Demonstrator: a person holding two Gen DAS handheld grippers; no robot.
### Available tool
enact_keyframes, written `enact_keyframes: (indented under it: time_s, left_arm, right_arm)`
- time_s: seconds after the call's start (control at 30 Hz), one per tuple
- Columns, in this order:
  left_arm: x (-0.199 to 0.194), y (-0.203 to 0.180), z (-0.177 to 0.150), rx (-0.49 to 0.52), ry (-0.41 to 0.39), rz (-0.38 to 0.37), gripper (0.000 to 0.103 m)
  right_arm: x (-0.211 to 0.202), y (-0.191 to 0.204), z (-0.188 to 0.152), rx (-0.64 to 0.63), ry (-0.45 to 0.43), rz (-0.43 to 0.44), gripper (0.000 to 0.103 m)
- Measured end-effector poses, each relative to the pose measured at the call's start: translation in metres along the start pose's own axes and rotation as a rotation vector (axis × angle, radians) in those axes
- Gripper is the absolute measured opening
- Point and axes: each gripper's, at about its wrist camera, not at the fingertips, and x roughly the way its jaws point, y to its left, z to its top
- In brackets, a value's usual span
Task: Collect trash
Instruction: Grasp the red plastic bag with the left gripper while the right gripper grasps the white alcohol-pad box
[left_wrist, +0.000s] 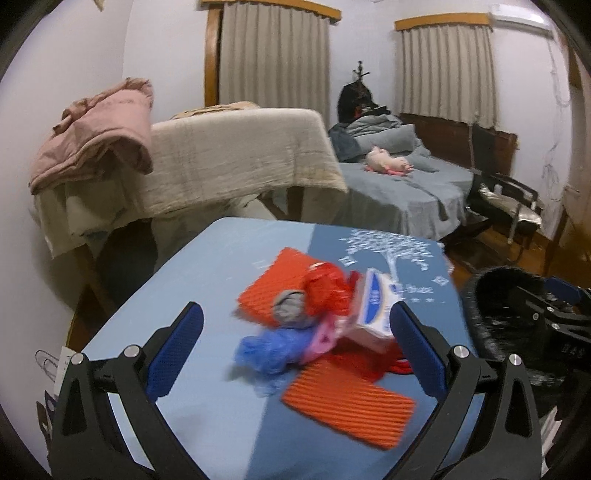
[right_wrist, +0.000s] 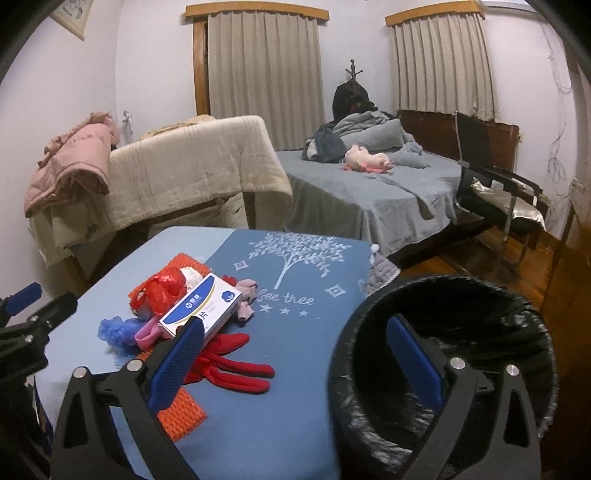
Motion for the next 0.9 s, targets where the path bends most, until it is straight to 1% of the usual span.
enact_keyframes:
  time_s: [0.13,0.27,0.33,0.43,0.5,0.53,0.57,0.6,0.67,0.8,0.9]
  left_arm:
    - [0.017,0.015,-0.004,-0.011,0.02,0.028,0.098]
    - [0.032,0.024,0.0,-0.031,0.014,0.019,0.098]
    - [0.043,0.021,0.005,-0.023,0.015,0.007,0.097]
    - [0.058,0.011,0.011,-0.005,0.011,-0.019,0.093]
    - [0.069,0.006,0.013,0.009,0.012,-0.032,0.089]
    - [0.077,0.002,0.014,0.018,0.015,-0.042,0.083]
    - [0.082,-0.001,0.014,0.023,0.022,-0.053,0.081]
    - [0.09,-0.004,0.014,0.023,0.034,-0.07,0.08]
    - [0.102,-0.009,0.014,0.018,0.052,-0.08,0.077]
    - [0.12,-0.02,0.014,0.035,0.065,-0.084,0.076]
    - [0.135,-0.027,0.013,0.056,0.088,-0.093,0.067]
  right_arm:
    - [0.026,0.014,-0.006,-0.021,0.043,0.024,0.089]
    - [0.046,0.029,-0.001,-0.06,0.045,0.03,0.087]
    - [0.056,0.032,0.005,-0.057,0.041,0.029,0.087]
    - [0.068,0.033,0.012,-0.055,0.04,0.018,0.086]
    - [0.075,0.032,0.015,-0.053,0.041,0.01,0.086]
    - [0.08,0.032,0.016,-0.053,0.04,0.006,0.086]
    - [0.083,0.032,0.017,-0.054,0.041,0.0,0.086]
    - [0.086,0.031,0.018,-0.056,0.043,-0.004,0.086]
    - [0.092,0.029,0.019,-0.056,0.051,-0.01,0.086]
    - [0.103,0.026,0.019,-0.05,0.068,-0.015,0.086]
    - [0.109,0.025,0.02,-0.047,0.075,-0.013,0.086]
